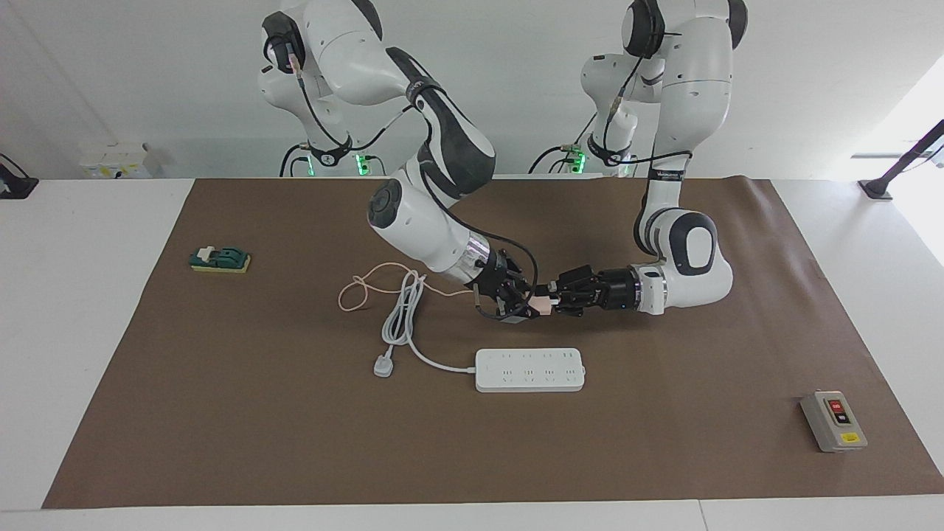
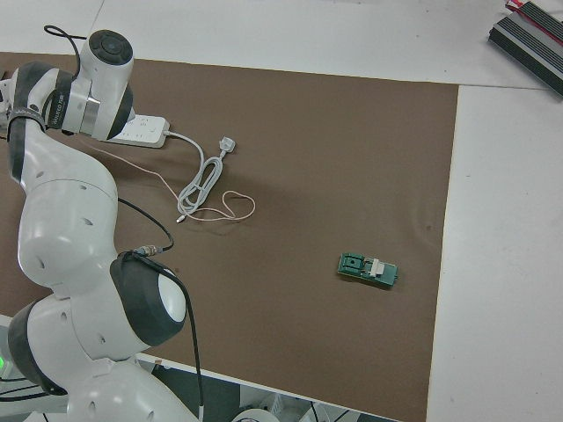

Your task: Plug charger into power strip

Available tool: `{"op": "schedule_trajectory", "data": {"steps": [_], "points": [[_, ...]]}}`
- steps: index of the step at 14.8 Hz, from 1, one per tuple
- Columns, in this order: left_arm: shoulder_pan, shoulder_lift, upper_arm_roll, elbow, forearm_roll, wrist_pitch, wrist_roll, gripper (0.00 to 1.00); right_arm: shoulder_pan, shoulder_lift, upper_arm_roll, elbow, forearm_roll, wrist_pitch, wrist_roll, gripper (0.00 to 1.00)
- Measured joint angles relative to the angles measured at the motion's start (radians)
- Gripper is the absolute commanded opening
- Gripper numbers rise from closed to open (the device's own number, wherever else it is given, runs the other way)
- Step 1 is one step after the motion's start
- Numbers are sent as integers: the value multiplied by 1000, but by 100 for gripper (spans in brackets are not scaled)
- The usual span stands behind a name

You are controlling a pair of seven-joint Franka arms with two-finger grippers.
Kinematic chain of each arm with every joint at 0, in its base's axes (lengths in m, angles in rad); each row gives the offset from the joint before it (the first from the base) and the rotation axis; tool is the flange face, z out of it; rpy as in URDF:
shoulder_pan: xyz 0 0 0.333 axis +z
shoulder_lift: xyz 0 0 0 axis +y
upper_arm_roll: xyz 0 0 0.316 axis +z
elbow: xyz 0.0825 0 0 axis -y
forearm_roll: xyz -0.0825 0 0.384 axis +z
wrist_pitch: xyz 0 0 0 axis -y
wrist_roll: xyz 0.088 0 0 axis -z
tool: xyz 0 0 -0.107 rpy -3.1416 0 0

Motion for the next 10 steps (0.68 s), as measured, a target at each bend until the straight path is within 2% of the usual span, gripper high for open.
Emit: {"op": "schedule_trajectory", "data": {"steps": [1,2,10], "points": [[0,0,0,1,0,0,1,0,0,0,0,1,0,0,0,0],[0,0,0,2,0,0,2,0,0,0,0,2,0,0,0,99],[16,-1,9,38,23,0,9,0,-10,0,-15,5,-1,-25,56,100]]}}
